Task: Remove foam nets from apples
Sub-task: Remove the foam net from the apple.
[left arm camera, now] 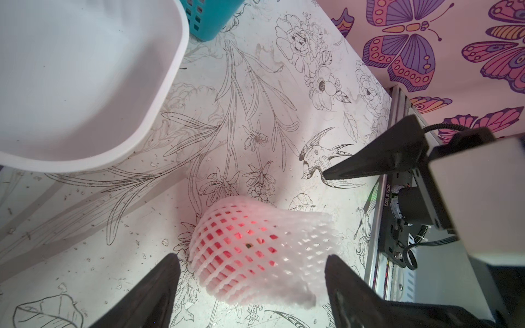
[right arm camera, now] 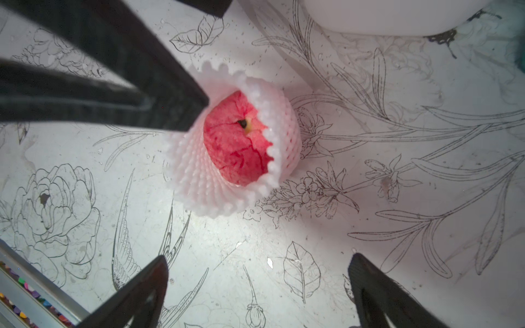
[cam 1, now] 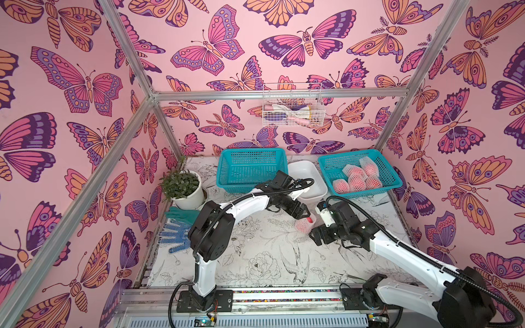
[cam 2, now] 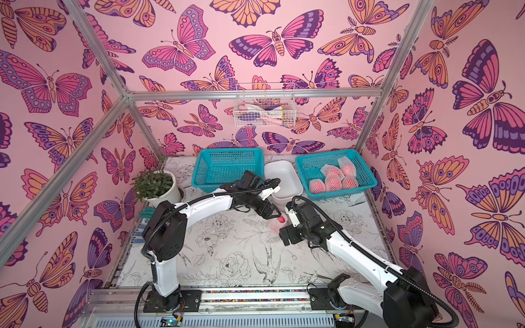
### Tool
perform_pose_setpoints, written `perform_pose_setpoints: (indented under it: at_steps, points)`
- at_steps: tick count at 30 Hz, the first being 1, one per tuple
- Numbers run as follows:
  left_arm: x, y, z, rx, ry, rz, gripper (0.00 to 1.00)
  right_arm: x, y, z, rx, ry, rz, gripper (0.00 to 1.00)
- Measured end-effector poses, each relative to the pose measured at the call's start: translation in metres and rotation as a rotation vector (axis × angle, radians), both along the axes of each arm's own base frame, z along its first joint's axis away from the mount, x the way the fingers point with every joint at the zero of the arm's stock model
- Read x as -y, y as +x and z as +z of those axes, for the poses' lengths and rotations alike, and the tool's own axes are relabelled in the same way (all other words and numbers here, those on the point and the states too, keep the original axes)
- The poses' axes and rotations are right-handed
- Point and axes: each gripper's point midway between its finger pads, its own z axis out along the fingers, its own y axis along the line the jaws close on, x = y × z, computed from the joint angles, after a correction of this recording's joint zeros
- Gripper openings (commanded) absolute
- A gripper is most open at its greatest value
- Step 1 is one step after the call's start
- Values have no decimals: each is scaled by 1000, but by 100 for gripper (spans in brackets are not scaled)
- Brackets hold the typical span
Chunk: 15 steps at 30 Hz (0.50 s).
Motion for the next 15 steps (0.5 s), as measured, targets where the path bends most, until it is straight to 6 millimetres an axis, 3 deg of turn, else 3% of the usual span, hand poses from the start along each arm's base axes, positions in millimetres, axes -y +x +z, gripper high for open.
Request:
perform_pose_setpoints:
  at_steps: [6,15]
  points:
    - [-1,-6,-1,-20,5,-21,74,-1,8,2,21,11,-33,100]
    - [-4,-5,-8,-13,31,-22,32,-1,18,0,144,67,-64,100]
